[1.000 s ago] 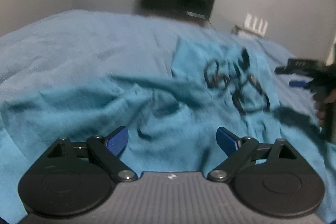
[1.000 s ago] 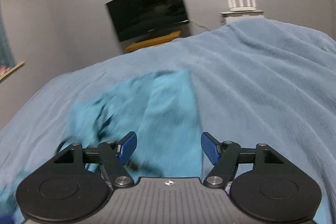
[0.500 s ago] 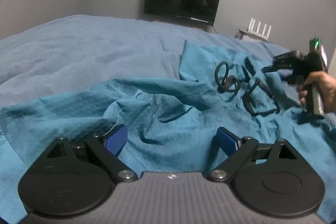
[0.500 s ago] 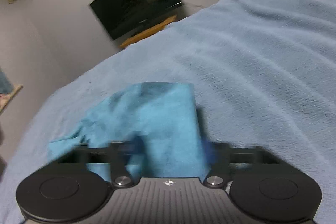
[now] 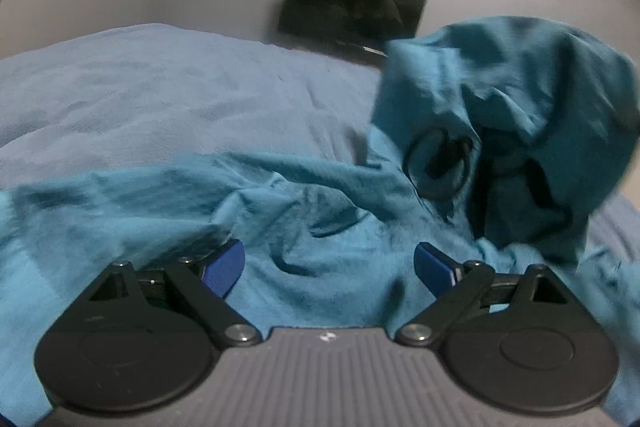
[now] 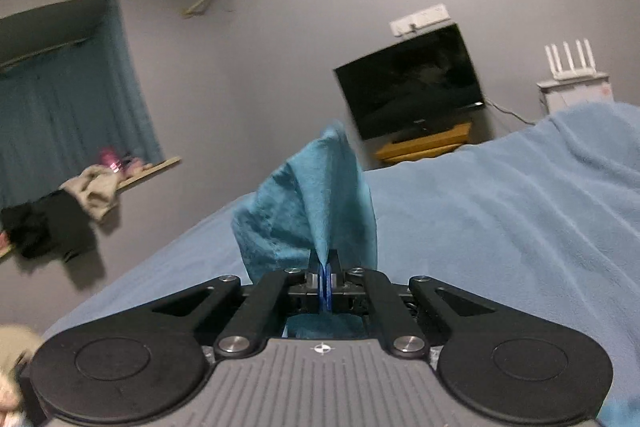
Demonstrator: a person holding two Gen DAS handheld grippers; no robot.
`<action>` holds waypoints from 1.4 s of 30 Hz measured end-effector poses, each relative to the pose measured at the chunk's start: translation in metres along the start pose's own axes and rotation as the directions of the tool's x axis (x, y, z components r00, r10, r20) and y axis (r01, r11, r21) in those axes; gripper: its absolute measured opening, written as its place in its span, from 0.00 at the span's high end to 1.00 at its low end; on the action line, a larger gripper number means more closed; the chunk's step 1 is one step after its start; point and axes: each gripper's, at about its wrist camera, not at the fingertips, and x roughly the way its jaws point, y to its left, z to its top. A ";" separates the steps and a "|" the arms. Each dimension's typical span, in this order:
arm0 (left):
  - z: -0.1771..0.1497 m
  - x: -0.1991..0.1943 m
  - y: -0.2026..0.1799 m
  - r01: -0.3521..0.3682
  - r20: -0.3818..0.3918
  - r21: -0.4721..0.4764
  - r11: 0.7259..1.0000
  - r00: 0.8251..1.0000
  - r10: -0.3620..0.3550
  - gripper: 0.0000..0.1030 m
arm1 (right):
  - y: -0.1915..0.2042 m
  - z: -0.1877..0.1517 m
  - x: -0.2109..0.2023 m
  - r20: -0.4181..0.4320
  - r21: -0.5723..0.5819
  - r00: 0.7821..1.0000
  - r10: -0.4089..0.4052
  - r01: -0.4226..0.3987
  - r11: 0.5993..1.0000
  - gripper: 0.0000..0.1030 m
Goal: Fold large clothes
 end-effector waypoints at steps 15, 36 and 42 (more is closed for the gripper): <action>0.021 -0.111 0.042 -0.086 0.142 -0.159 0.984 0.984 0.109 0.10 | 0.089 -0.122 -0.148 -0.235 -0.162 0.950 -0.206 0.171 0.972 0.96; -0.002 -0.131 -0.036 0.018 0.045 0.242 0.970 0.999 -0.029 0.10 | 0.046 -0.131 -0.151 -0.270 0.350 0.955 -0.123 0.216 0.911 0.92; 0.003 -0.119 -0.075 0.127 0.019 0.324 0.938 0.990 -0.141 0.10 | 0.038 -0.131 -0.160 -0.261 0.243 0.892 -0.370 0.431 0.869 0.72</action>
